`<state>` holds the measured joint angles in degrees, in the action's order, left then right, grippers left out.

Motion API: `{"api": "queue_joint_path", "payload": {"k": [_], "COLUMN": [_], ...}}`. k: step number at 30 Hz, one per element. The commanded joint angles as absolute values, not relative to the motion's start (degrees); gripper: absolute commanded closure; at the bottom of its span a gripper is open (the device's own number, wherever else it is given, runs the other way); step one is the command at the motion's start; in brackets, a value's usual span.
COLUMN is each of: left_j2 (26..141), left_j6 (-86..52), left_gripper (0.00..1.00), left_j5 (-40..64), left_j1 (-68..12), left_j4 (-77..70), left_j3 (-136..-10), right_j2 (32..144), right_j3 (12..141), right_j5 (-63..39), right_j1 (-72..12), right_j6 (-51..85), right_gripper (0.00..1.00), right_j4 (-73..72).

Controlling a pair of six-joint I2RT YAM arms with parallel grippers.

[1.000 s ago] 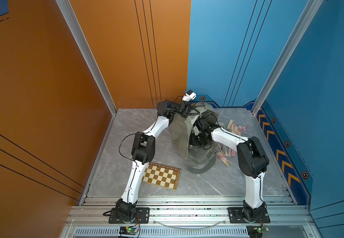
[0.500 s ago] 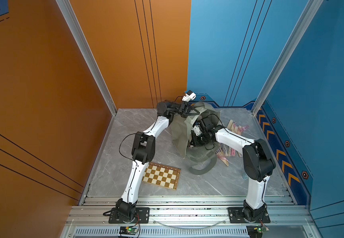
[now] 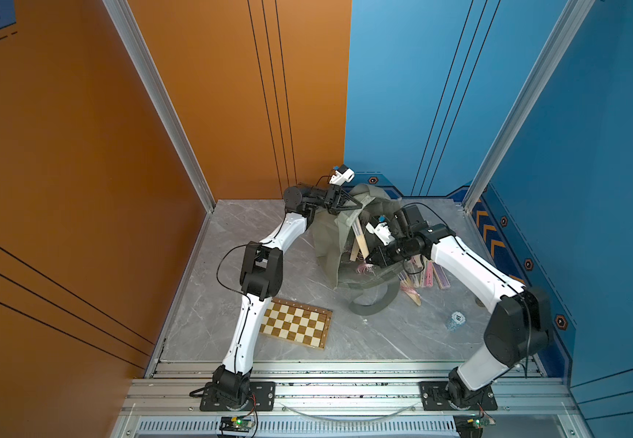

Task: Take out the folding fans from the tote bags
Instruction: Pick up the folding fan from the canvas bag.

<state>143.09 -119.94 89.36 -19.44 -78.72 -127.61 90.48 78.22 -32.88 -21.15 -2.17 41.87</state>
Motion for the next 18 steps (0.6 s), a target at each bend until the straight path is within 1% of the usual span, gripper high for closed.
{"api": "queue_joint_path", "payload": {"k": [1,6,10,14,16,18], "left_j2": [144.1,143.6,143.5,143.6,143.5,143.5], "left_j6": [-142.4,-142.4,-142.4,-142.4,-142.4,-142.4], "left_gripper": [1.0,1.0,1.0,1.0,1.0,1.0], "left_j5": [94.4,94.4,94.4,94.4,94.4,94.4], "left_j1": [-18.6,-18.5,-18.9,-18.8,-18.8,-18.6], "left_j4": [-80.7,-80.7,-80.7,-80.8,-80.8,-80.8], "left_j3": [-128.0,-127.7,-127.5,-127.2,-127.3,-127.3], "right_j2": [82.0,73.1,68.6,66.8,67.1,68.2], "right_j3": [75.2,71.2,70.7,70.7,70.6,70.1], "right_j5": [-34.5,-36.7,-40.3,-44.7,-45.2,-47.8], "right_j1": [-19.8,-13.8,-6.6,1.1,4.3,7.2], "right_j6": [-9.6,-7.8,-1.7,6.5,9.9,13.0], "right_gripper": [0.98,1.0,1.0,1.0,1.0,1.0], "right_j4": [44.3,41.2,34.4,26.4,23.2,20.2]}}
